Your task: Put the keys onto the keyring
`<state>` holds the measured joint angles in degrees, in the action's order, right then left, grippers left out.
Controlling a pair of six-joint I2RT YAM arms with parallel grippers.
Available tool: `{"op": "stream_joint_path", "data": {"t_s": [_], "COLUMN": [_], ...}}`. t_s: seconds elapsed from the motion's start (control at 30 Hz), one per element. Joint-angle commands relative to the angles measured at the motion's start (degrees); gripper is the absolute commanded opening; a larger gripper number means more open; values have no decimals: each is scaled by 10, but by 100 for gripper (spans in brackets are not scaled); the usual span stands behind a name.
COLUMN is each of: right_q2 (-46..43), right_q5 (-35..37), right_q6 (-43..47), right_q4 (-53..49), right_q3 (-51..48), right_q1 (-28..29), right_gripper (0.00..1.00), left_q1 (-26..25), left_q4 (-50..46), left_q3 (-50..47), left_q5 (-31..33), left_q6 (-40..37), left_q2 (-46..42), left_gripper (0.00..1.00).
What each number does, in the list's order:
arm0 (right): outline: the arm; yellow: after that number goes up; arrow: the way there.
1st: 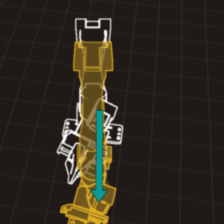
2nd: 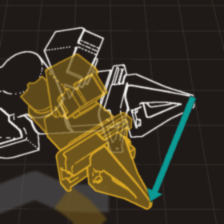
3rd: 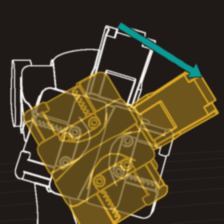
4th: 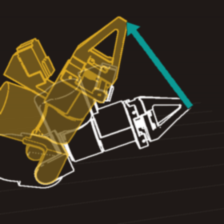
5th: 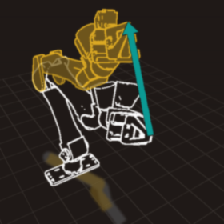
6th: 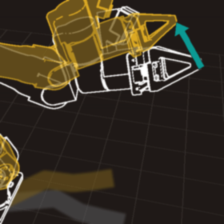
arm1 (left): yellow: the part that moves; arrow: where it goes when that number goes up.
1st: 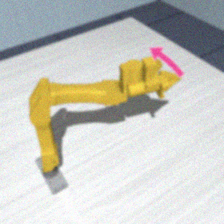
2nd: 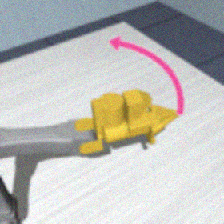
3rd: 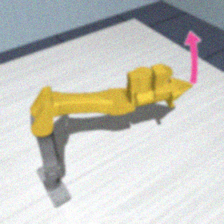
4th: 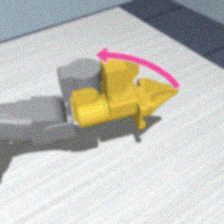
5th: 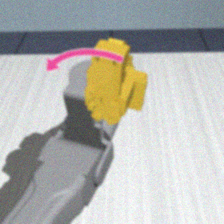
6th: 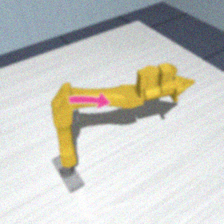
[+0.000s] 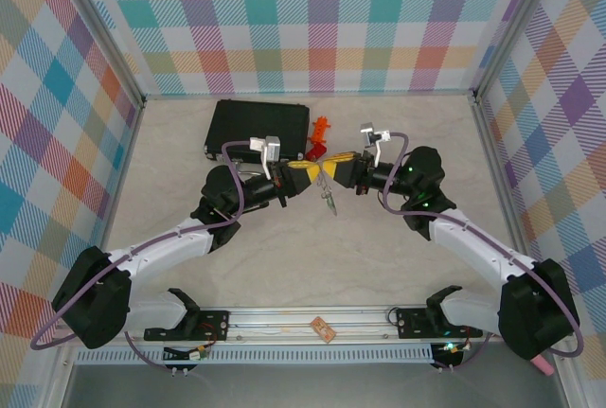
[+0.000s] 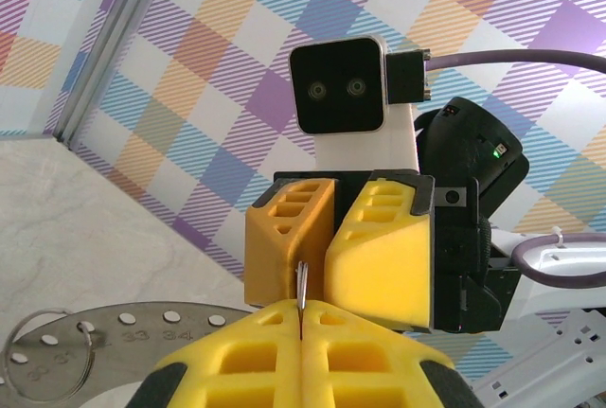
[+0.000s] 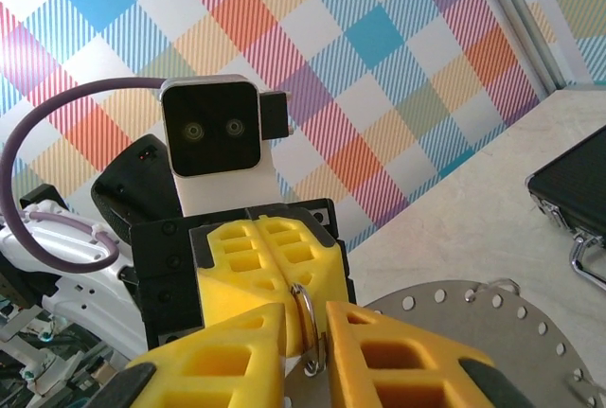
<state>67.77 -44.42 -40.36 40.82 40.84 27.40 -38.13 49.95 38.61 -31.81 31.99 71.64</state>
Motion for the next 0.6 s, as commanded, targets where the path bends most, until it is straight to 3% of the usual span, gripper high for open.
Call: {"op": "stream_joint_path", "data": {"t_s": [0.0,0.17,0.43,0.57], "right_q2": [6,8,7,2], "right_q5": [-19,-18,-22,-22], "right_q6": [-12,-15,-18,-13], "right_q4": [31,38,39,33], "right_q3": [18,8,9,9], "right_q1": [4,4,5,5], "right_gripper": [18,17,1,0], "left_q1": [-5,-5,-5,-5], "left_q4": [45,46,46,45], "left_q3": [4,5,8,7], "left_q5": [9,10,4,0], "left_q6": [2,3,6,5], "left_q2": [-2,-1,3,10], "left_gripper": [0,0,0,0]}}
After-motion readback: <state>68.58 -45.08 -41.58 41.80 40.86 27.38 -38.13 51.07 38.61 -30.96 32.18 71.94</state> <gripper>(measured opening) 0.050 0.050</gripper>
